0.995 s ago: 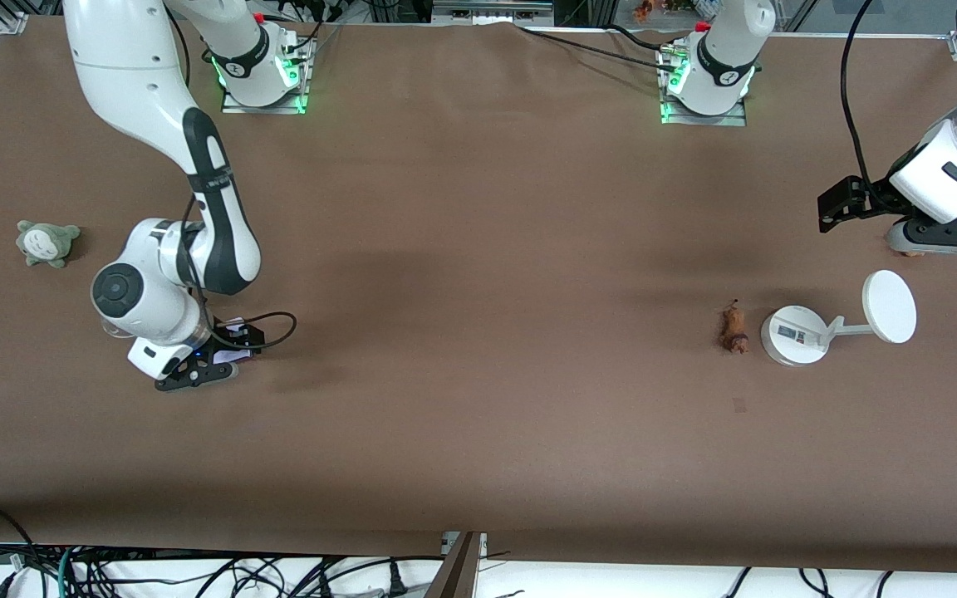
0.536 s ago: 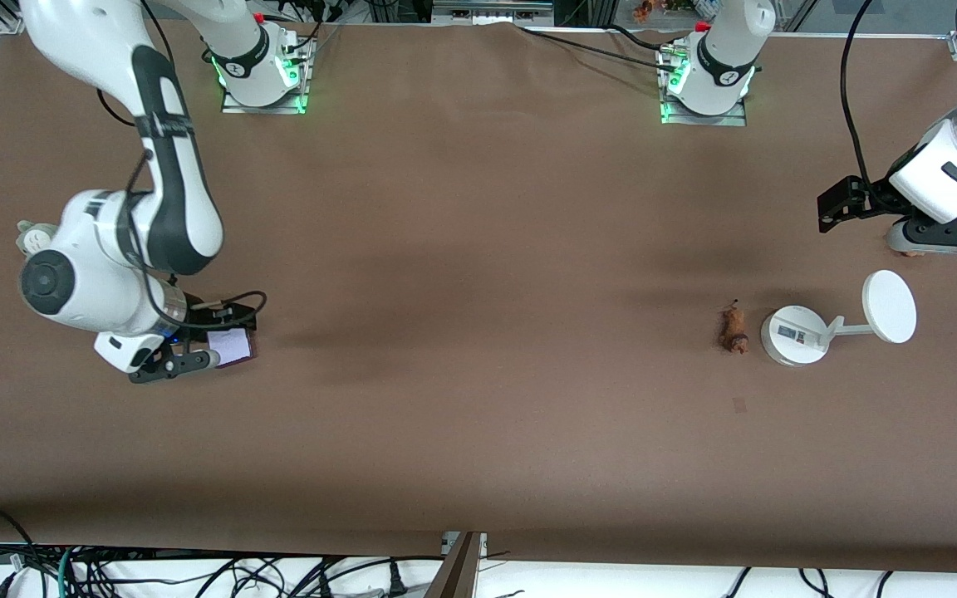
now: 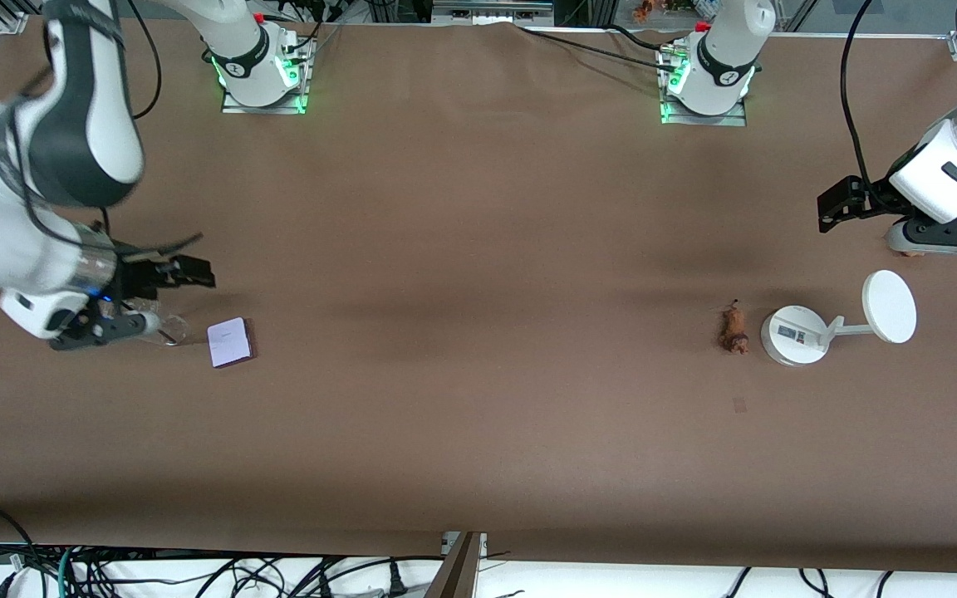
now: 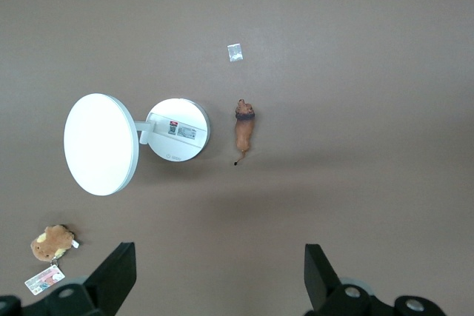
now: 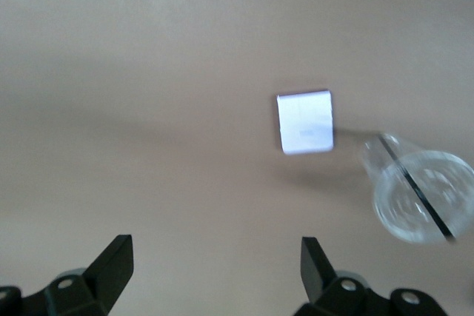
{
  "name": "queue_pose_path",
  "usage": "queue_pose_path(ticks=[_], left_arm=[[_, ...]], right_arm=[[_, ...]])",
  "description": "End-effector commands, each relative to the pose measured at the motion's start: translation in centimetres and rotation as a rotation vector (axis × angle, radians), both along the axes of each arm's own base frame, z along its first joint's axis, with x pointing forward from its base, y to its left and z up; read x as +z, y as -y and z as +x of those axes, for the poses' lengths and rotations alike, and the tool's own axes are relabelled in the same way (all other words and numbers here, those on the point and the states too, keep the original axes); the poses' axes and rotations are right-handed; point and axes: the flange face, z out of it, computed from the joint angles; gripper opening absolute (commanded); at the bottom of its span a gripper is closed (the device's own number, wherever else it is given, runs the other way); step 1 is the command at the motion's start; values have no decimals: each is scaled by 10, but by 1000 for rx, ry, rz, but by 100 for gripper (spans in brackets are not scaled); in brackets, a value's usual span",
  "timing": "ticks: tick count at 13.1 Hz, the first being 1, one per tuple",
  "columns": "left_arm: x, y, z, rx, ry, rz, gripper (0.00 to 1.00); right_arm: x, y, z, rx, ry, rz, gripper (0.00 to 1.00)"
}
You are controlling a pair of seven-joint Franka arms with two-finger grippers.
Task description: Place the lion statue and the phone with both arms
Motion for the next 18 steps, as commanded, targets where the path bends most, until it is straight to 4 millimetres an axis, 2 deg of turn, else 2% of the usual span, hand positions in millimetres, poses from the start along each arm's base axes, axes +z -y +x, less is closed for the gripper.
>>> queue_pose_path(ticks=[1,3,4,6,18], left_arm=[[5,1,-7,11,1,-19,100],[5,1,-7,11,1,-19,100],[5,1,-7,11,-1,-19,100],[5,1,-7,11,-1,-19,100],[4,1,-9,10,-15,-18,100]], right_arm=[[54,-3,-12,-38,-28,-43,99],[88,-4,-21,-34,-32,-107,99],[98,-3,-25,-35,-37,-111,99],[100,1,-26,-42,-38,-112,100],[102,-2,-28,-34,-34,-129,100]])
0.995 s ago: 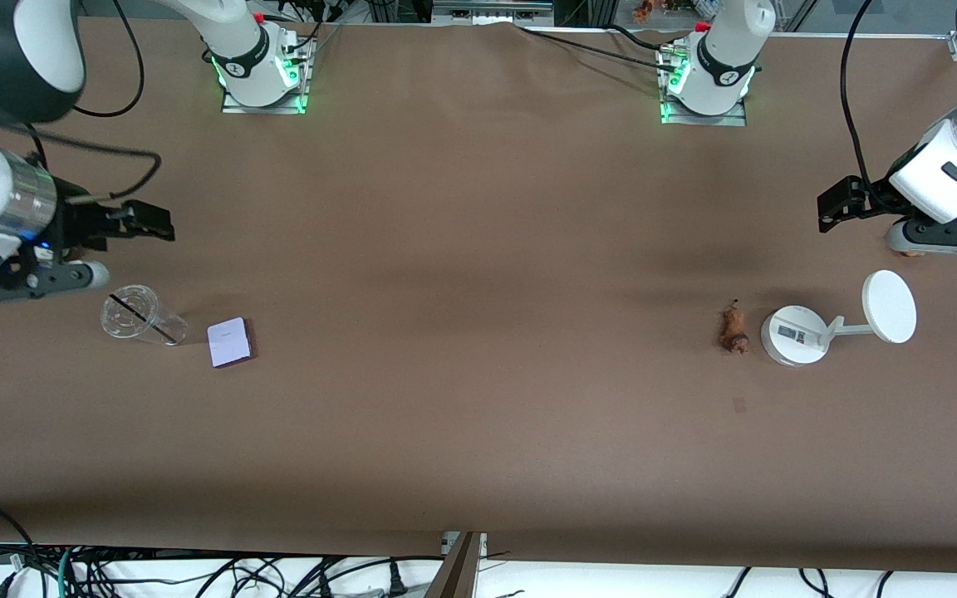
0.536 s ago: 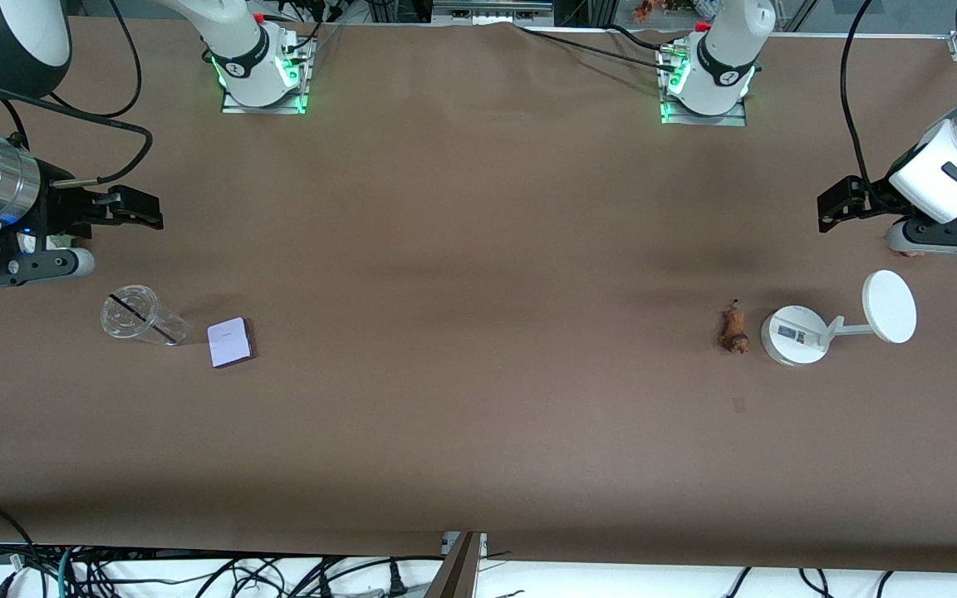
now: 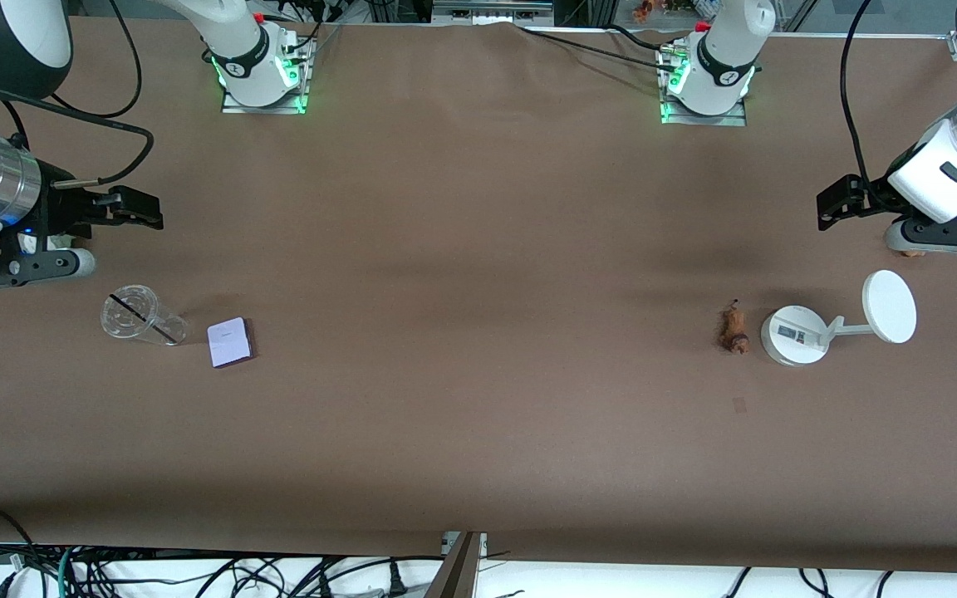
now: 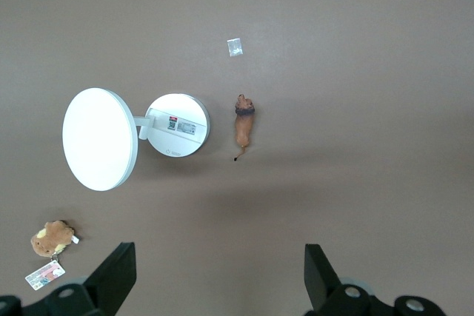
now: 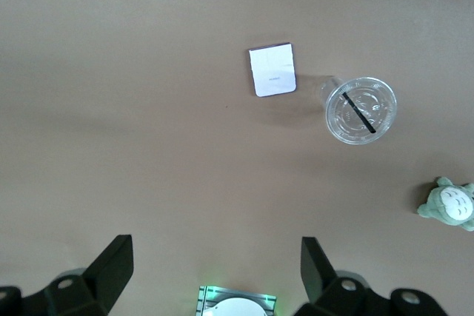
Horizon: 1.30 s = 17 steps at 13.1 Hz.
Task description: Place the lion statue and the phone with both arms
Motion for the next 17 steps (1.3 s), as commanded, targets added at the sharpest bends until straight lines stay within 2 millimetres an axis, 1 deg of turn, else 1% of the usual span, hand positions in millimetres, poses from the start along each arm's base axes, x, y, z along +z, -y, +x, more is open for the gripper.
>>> queue_pose_path(ticks=[1,2,3,4,5,6,8,9,10,11,12,13,14,15,17], left_arm=[[6,1,-8,9,0,-19,100],[5,1,-8,8,-3,-19,100],[5,1,-8,8,-2,-19,100],[5,1,-8,8,-3,-19,100],[5,1,-8,8,-2,-19,100],[5,1,-8,8,-3,-19,100],[5,1,-8,9,-2,-19,100],[5,1,-8,9,-3,-19,100],[5,1,-8,9,-3,-19,100],[5,1,-8,9,-2,-19,100],[5,1,-8,9,-2,-19,100],[5,1,-8,9,-3,-19,100],[5,1,-8,9,-3,-19,100],[5,1,-8,9,-2,-19,100],[5,1,-8,9,-2,-19,100]], right_arm=[[8,5,-3,-13,-3,-23,100],[8,9,-3,-18,-4,-21,100],[7,22,-2,-32,-6,-5,100],[10,24,-3,-22,-1,16,100],[7,36,-7,-26,-7,9,100],[10,39,-14,-13,13,0,100],[7,56,-32,-31,38,10,100],[2,64,-41,-38,38,13,100],[-5,65,-52,-36,30,17,100],[-7,66,-61,-33,39,19,100],[-5,66,-65,-32,50,22,100],[-2,63,-67,-28,55,15,100],[0,56,-67,-14,63,-5,100],[0,55,-65,-7,66,-30,100],[-2,55,-64,-9,54,-25,100]])
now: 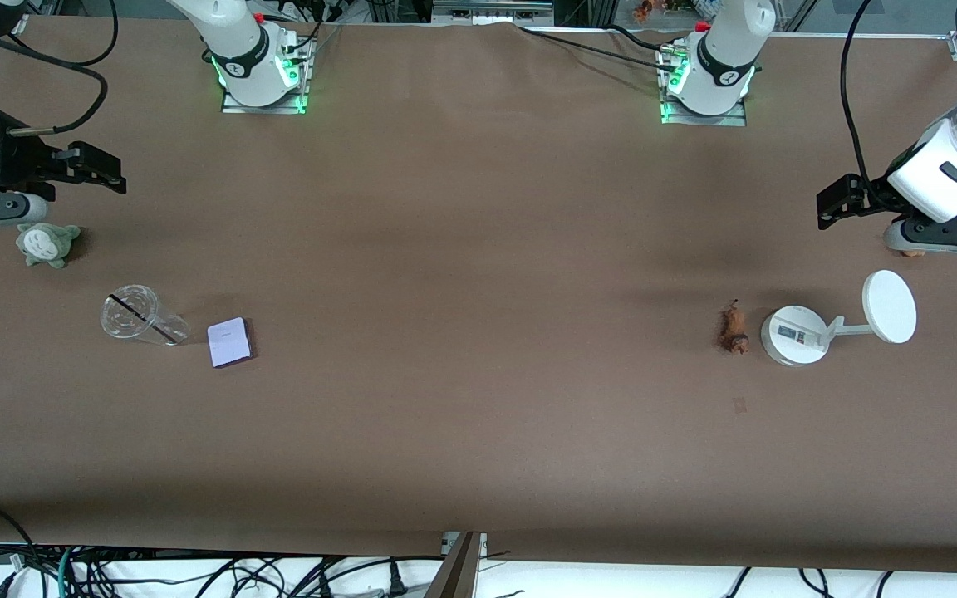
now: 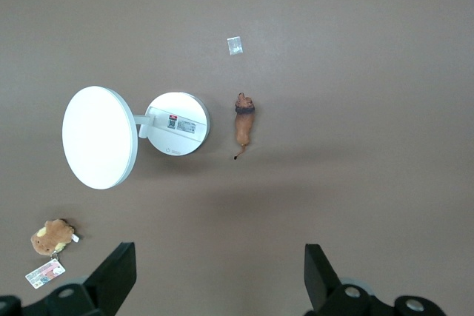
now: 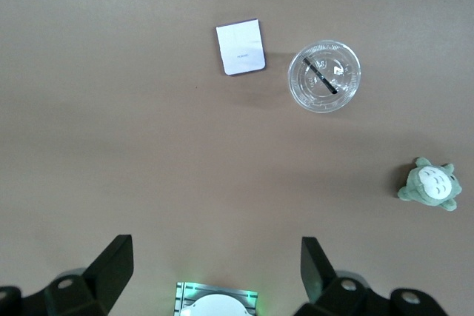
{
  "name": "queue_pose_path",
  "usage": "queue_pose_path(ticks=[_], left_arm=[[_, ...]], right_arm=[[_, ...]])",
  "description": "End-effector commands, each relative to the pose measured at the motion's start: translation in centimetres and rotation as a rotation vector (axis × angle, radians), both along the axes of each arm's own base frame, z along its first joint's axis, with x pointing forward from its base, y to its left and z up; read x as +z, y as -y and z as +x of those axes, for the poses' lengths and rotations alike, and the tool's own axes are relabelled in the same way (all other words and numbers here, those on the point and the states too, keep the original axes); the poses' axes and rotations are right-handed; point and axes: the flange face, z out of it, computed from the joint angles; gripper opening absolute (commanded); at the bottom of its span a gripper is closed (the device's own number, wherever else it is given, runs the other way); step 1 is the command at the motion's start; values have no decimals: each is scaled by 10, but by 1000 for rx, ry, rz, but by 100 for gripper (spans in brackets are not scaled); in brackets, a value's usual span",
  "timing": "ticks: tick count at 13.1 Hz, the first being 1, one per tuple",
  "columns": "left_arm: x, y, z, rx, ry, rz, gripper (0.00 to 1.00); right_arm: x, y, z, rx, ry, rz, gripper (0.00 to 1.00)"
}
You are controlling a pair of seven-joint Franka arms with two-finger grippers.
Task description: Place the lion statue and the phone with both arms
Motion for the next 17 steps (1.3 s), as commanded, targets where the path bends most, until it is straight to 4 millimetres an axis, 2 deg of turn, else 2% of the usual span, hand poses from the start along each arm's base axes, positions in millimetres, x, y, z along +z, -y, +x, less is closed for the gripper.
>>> queue_pose_path(ticks=[1,5,12,15,17], left_arm=[[5,1,-7,9,0,-19,100],[5,1,-7,9,0,-19,100],[5,1,-7,9,0,-19,100],[5,1,-7,9,0,-19,100],[5,1,-7,9,0,-19,100]], right_arm=[[5,-3,-3,2,14,-21,100],[4,-1,2,-1,14,-20,100],[0,1,-13,-6,31,-15,100],[-1,-3,-1,9,25,-16,100],[1,-3,-2,16,17,-17,100]])
